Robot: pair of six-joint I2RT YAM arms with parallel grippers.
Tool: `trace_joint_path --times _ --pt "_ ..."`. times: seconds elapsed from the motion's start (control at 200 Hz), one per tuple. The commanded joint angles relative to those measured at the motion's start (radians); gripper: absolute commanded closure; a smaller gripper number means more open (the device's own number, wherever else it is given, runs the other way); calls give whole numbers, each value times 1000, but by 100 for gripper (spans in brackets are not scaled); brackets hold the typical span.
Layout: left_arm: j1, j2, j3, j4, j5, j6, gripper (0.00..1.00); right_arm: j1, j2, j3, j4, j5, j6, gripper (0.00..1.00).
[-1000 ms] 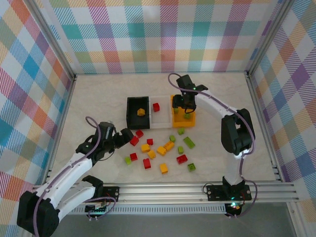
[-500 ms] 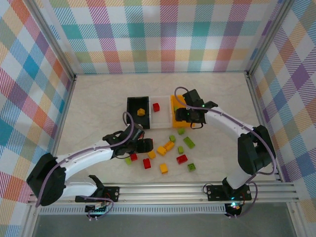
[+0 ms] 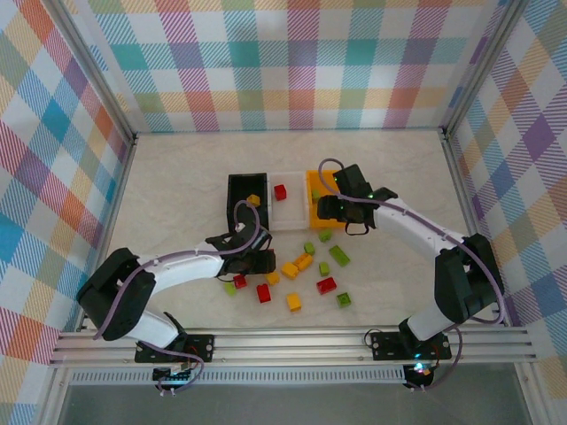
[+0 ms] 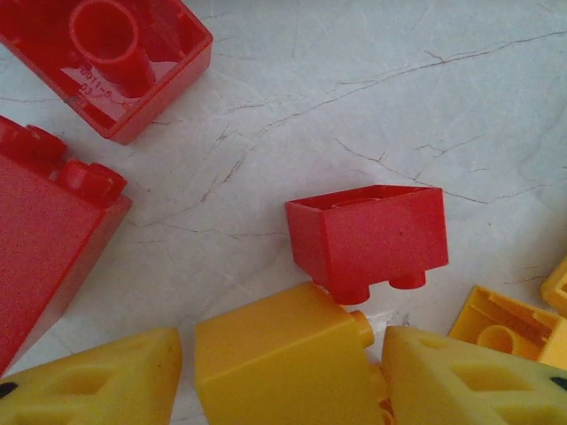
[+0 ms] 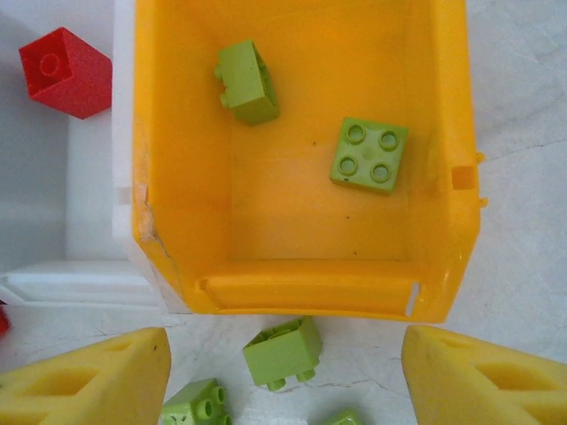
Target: Sort the legos into containers by color
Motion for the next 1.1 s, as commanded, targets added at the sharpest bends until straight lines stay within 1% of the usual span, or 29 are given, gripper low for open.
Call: trace_joint_path --times 0.0,0.125,0.21,0.295,0.345,0.41,0.495,0.565,0.685,0.805,0.93,1.025,1.05,1.095 --pt "-9 11 7 4 -32 6 46 -6 -36 -9 12 -2 2 30" --pt "-9 -9 11 -9 -32 -1 58 -9 -42 -7 10 2 3 30" --pt "-8 -50 24 -36 -30 -7 62 -9 -49 -6 5 2 3 30" --pt "4 -124 52 -90 -43 -4 62 -9 -62 -9 1 -1 3 30" --pt "31 -171 76 -121 -44 0 62 -9 -74 -15 4 -5 5 30" --pt "89 -224 115 -144 -36 12 62 -9 -87 -26 11 -8 11 30" --pt "169 -231 183 -150 -25 37 62 -9 -94 -41 22 -14 19 30" --pt "225 -182 248 -139 -18 58 61 -9 -94 -51 26 -18 24 30" --pt "297 -33 353 -108 -14 78 61 -9 -89 -61 22 -17 27 30" --pt "331 127 460 -98 -27 90 62 -9 -95 -67 15 -15 26 30" --pt "344 260 555 -121 -40 89 62 -9 -120 -79 6 -27 22 30" --pt "346 326 599 -137 -47 85 56 -9 -146 -95 0 -41 14 29" --pt "346 337 607 -139 -45 82 52 -9 -154 -100 -1 -46 14 29" --pt "347 347 615 -139 -41 78 42 -9 -168 -108 -1 -57 8 28"
